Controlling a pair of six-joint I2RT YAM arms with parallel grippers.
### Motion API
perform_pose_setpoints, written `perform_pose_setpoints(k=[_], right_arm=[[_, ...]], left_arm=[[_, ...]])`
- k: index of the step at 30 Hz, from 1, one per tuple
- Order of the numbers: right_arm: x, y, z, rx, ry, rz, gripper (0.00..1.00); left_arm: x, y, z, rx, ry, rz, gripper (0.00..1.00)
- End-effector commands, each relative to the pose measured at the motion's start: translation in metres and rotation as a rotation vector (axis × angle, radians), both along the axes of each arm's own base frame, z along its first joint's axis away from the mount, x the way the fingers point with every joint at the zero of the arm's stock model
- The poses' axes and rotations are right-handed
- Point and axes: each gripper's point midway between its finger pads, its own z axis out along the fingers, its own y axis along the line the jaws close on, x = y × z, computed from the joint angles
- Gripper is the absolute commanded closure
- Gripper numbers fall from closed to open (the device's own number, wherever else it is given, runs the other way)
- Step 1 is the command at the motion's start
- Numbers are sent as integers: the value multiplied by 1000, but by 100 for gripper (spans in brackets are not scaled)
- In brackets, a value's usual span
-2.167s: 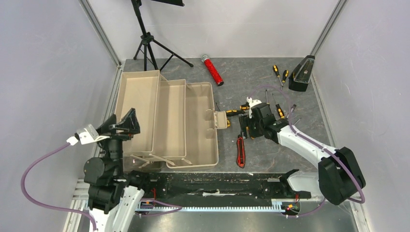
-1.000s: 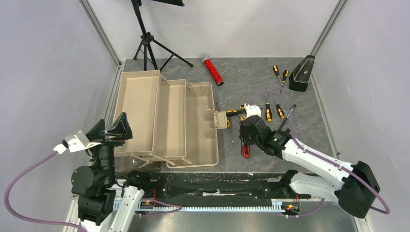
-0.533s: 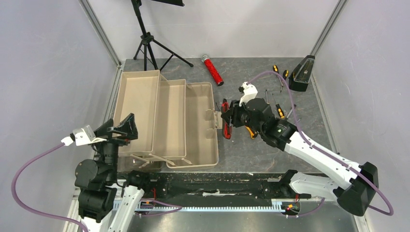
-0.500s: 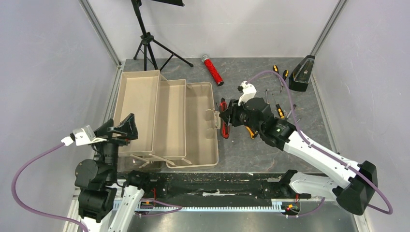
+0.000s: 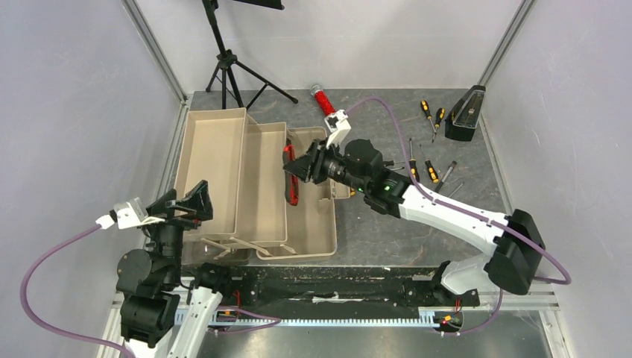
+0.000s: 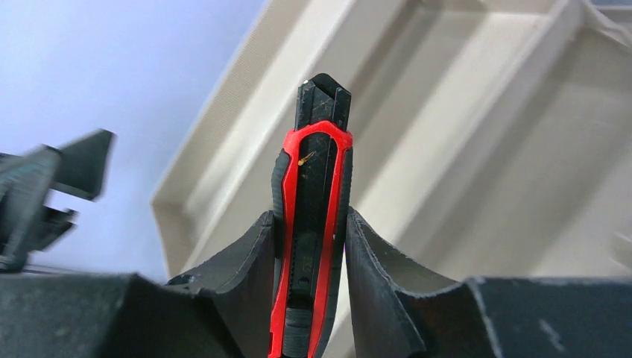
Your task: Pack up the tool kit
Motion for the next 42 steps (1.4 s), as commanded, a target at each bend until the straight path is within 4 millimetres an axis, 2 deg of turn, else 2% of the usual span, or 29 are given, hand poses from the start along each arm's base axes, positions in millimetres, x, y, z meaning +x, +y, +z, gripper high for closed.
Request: perform_pose_setpoints(k=[1, 7, 12, 16, 18, 23, 26, 31, 37, 40, 42], right_arm=[[-2, 34, 86, 276, -71, 65, 80], [4, 69, 102, 361, -38, 102, 81], [8, 102, 107, 419, 15, 136, 81], [8, 127, 105, 438, 50, 155, 81], [9, 133, 103, 441, 56, 152, 81], [9, 133, 99, 435, 55, 136, 81], [9, 122, 98, 418, 43, 107, 81], [8, 104, 96, 391, 15, 59, 80], [8, 96, 102, 397, 0, 38, 80], [8, 96, 102, 398, 0, 37, 80], [8, 94, 102, 394, -4, 35, 78]], left_arm=[[-7, 2, 5, -29, -12, 1, 2], [-5, -20, 10, -24, -7, -115, 2], [-5, -29, 16, -21, -7, -161, 3], [-4, -31, 16, -20, 4, -172, 3], [-2, -36, 15, -27, 12, -200, 3], [10, -66, 0, -27, 99, -342, 5], [19, -82, -7, -28, 151, -422, 9], [27, -110, -7, 8, 197, -576, 15], [38, -116, -10, 35, 228, -600, 25], [42, -115, -10, 49, 234, -593, 37], [43, -113, -6, 58, 226, -578, 52]])
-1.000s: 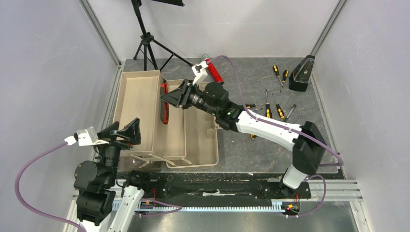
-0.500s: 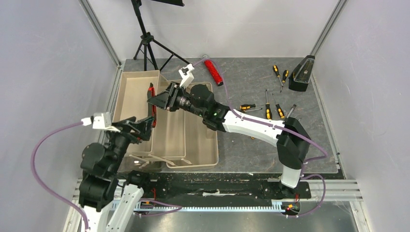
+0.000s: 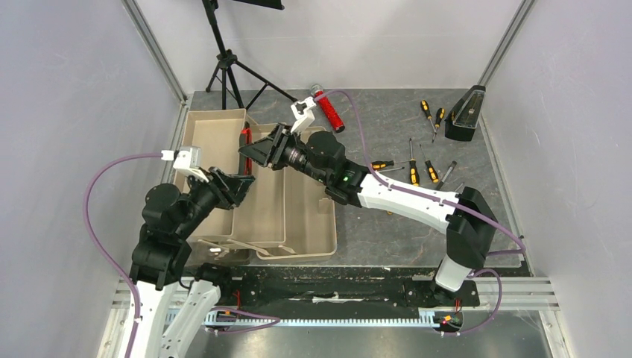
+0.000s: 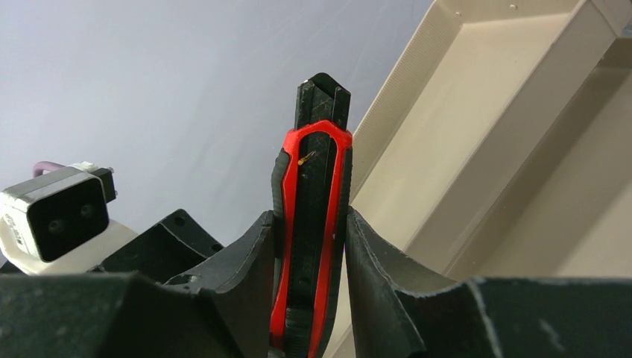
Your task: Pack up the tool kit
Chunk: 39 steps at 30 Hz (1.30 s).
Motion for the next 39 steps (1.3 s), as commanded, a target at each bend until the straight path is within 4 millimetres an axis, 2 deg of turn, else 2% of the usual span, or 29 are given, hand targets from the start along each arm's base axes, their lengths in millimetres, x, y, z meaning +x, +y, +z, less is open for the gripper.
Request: perform_pose_setpoints(k=[1, 4, 6, 7, 10, 12, 16, 19, 21, 25, 28, 29, 31, 34, 36, 39], right_arm=[[-3, -13, 36, 77, -60, -27, 77], [-2, -16, 32, 59, -72, -38, 65], [0, -23, 29, 43, -84, -60, 53], [1, -28, 28, 35, -92, -73, 46], [8, -48, 26, -6, -126, -124, 28], [15, -67, 20, -69, -157, -160, 19], [31, -114, -4, -254, -225, -245, 13], [38, -160, -31, -438, -261, -324, 9], [44, -198, -53, -572, -261, -388, 7], [45, -273, -95, -823, -235, -509, 4], [40, -316, -127, -968, -175, -548, 2], [37, -325, -139, -1004, -150, -544, 2], [30, -339, -163, -1063, -97, -525, 2], [20, -355, -195, -1127, -28, -503, 2], [16, -362, -212, -1151, 7, -489, 2], [15, -369, -232, -1185, 54, -461, 4]], left_arm=[[-1, 0, 35, 16, -119, -16, 60], [0, 7, 42, 37, -133, 19, 86], [3, 16, 42, 71, -111, 64, 96], [3, 22, 41, 94, -89, 93, 98], [5, 45, 33, 182, -18, 203, 98], [6, 69, 28, 253, 32, 318, 98], [4, 100, 11, 405, 153, 433, 98], [5, 111, -6, 489, 241, 467, 96], [8, 115, -18, 527, 286, 474, 94], [18, 117, -39, 577, 355, 476, 88], [27, 115, -50, 592, 384, 467, 81], [30, 113, -52, 591, 384, 463, 74], [33, 111, -51, 584, 374, 458, 54], [32, 113, -40, 568, 333, 474, 25], [28, 115, -29, 549, 290, 494, 14], [20, 117, -9, 497, 205, 520, 8]])
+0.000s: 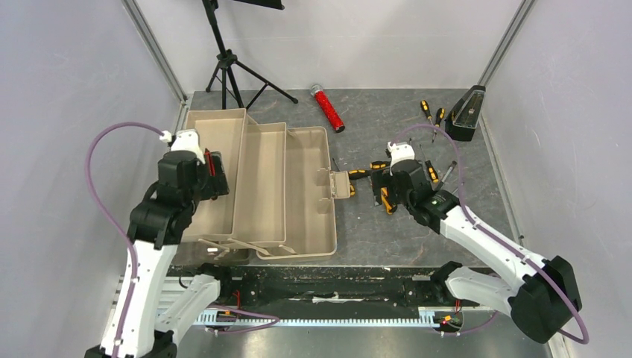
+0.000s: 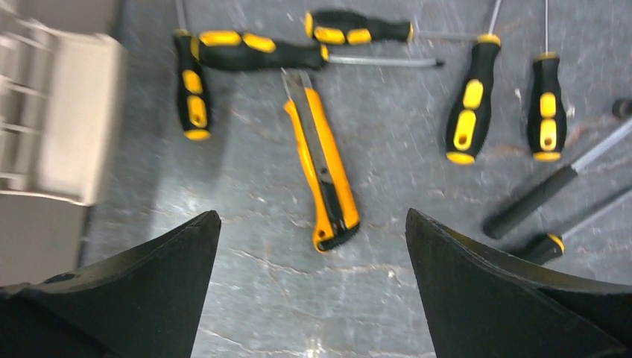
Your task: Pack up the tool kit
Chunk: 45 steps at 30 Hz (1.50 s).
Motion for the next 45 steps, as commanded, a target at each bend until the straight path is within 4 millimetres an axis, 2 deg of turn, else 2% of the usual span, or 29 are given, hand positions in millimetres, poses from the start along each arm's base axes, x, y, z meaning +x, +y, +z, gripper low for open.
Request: perform_pose_setpoints(k=[1, 9, 17, 25, 30, 32, 34, 39, 41, 45], right_arm=[[-2, -14, -23, -51, 69, -4, 5], [14, -15, -54, -64, 173, 10, 11], [33, 2, -79, -58, 239, 42, 19], [46, 5, -100, -97, 283, 39, 24], [32, 6, -116, -83, 332, 58, 33], [23, 5, -119, -67, 344, 57, 41], [13, 4, -120, -45, 346, 61, 47], [-7, 4, -110, 34, 323, 62, 74], [-10, 6, -98, 73, 291, 59, 78], [-8, 8, -59, 150, 188, 44, 82]], left_arm=[[-6, 5, 49, -31, -224, 16, 7], [-35, 3, 85, -146, -512, -12, 6], [-45, -2, 90, -181, -574, -46, 6], [-38, -50, 84, -277, -543, -288, 6], [-35, -77, 77, -332, -474, -419, 6], [-34, -83, 77, -354, -464, -444, 6], [-34, -90, 79, -383, -464, -471, 6], [-31, -106, 91, -469, -483, -523, 6], [-28, -114, 96, -510, -487, -550, 6], [-20, -127, 106, -579, -495, -588, 6]])
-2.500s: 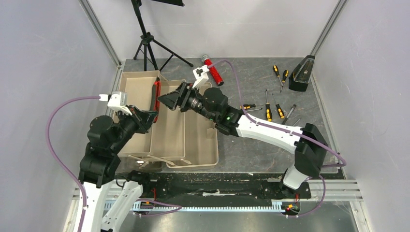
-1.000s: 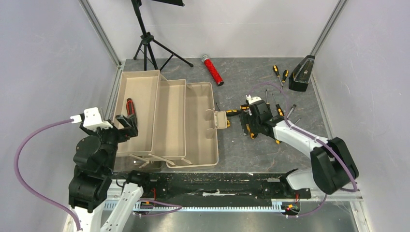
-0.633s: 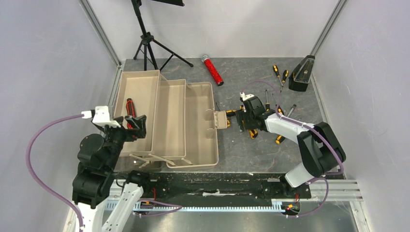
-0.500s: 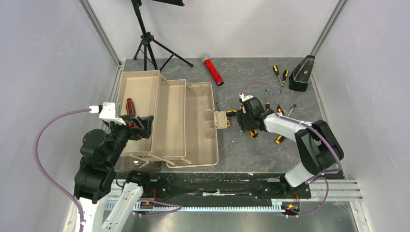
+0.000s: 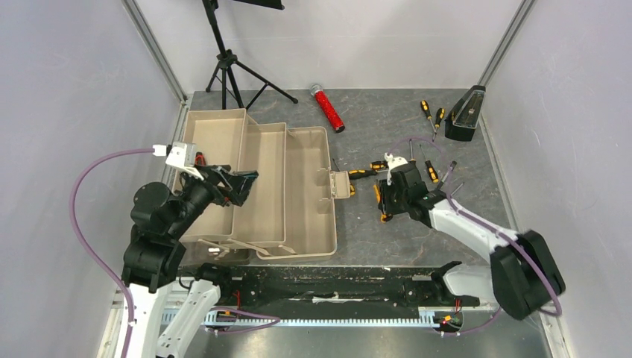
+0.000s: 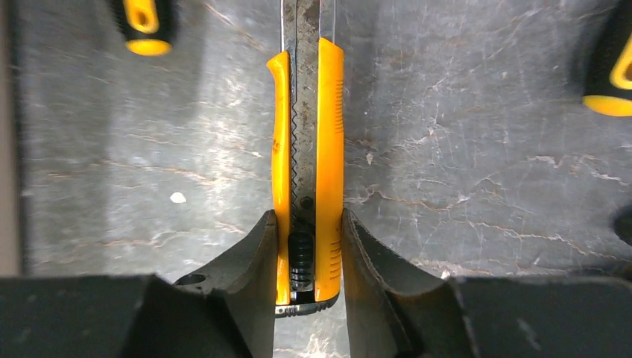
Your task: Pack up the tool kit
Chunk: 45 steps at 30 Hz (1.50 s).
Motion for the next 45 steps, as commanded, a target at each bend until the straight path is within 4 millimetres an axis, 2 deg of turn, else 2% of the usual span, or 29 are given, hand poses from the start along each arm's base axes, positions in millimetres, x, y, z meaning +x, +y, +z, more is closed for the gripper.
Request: perform_pose_setpoints(k=[1, 9, 13, 19, 25, 32, 40, 45], right_arm=[[15, 13, 61, 145, -168, -36, 83], [28, 26, 169, 366, -400, -87, 89], [28, 40, 201, 479, -436, -64, 89], [27, 64, 228, 658, -471, -38, 91], [29, 83, 250, 797, -499, -41, 92], [18, 103, 265, 964, -483, -46, 92], [5, 126, 280, 1060, -452, -10, 92], [-4, 142, 283, 1087, -428, 18, 92]], left_arm=[[9, -26, 26, -127, -33, -111, 6], [17, -41, 51, -242, -69, -171, 6], [19, -52, 50, -274, -55, -209, 6], [31, -74, 26, -264, 20, -225, 7], [29, -120, 12, -224, 67, -269, 7], [21, -175, -3, -137, 93, -347, 10], [20, -191, -24, -15, 86, -308, 17], [22, -196, -29, 35, 70, -283, 23]])
